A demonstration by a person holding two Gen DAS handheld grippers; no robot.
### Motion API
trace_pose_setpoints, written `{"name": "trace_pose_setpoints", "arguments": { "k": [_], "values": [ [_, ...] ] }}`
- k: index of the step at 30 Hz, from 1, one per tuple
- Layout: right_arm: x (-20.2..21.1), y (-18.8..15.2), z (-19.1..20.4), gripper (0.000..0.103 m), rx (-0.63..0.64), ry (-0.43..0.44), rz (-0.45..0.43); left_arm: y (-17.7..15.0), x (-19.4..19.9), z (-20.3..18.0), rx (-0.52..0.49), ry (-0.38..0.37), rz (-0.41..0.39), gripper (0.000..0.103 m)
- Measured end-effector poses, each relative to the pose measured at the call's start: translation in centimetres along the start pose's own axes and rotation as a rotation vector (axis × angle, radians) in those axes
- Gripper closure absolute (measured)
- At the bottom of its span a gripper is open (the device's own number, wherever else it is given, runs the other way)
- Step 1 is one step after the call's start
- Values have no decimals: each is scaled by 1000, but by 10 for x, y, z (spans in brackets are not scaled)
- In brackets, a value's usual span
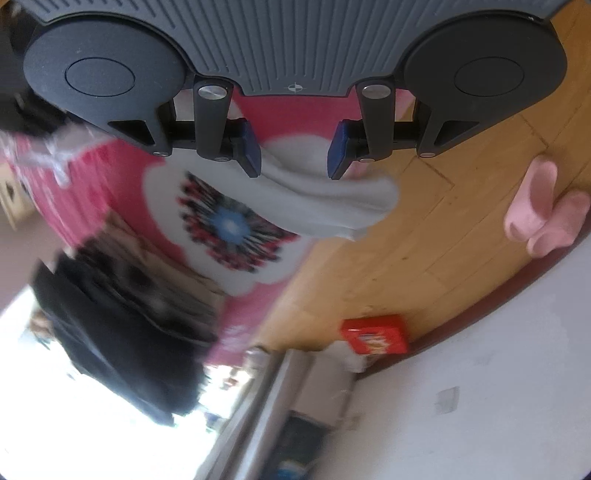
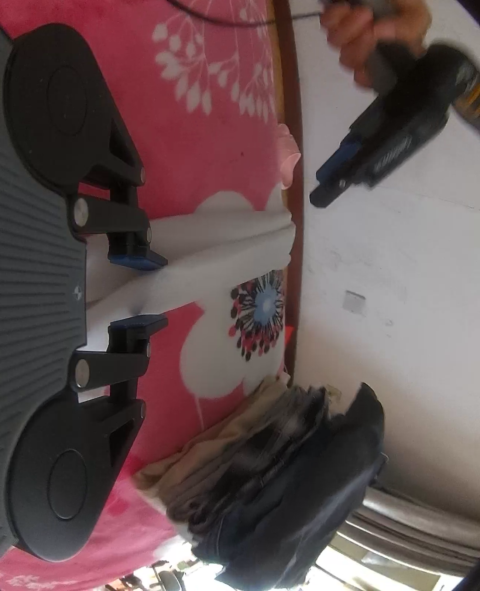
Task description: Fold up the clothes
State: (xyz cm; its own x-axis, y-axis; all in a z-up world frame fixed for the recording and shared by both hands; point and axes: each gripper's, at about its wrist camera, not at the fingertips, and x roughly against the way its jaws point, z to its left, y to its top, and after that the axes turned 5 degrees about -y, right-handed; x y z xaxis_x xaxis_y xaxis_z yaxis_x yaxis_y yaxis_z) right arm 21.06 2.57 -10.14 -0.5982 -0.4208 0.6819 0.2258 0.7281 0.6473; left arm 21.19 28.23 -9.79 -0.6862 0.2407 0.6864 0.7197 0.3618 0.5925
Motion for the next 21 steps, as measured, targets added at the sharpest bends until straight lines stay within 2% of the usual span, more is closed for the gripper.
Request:
{"name": "trace_pose_setpoints", "arguments": {
  "k": [3, 4, 7, 12, 14, 17, 19, 20, 21],
  "values": [
    [-11, 1, -9, 78, -38, 42, 30, -11, 1, -18, -119, -5, 9, 64],
    [-14, 2, -17, 82, -81, 56, 33, -15, 0, -24, -167, -4, 14, 64],
    [-18, 0, -44, 91, -274, 96, 20, -25, -6, -41, -299, 6, 29, 63],
    [-39, -20, -95, 93, -696, 178, 37, -40, -15, -64, -472, 14, 51, 64],
    [-49, -35, -110, 93, -865, 216, 57, -43, -17, -68, -499, 1, 66, 64],
    [-61, -61, -128, 95, -1121, 296, 68, -44, -19, -65, -468, -12, 89, 63],
    [-68, -78, -139, 89, -1286, 350, 73, -39, -20, -57, -411, -3, 87, 64],
    [-66, -83, -141, 87, -1329, 368, 59, -36, -19, -51, -372, 7, 77, 64],
    [-61, -82, -141, 83, -1315, 349, 48, -32, -19, -45, -331, 18, 67, 63]
  ]
}}
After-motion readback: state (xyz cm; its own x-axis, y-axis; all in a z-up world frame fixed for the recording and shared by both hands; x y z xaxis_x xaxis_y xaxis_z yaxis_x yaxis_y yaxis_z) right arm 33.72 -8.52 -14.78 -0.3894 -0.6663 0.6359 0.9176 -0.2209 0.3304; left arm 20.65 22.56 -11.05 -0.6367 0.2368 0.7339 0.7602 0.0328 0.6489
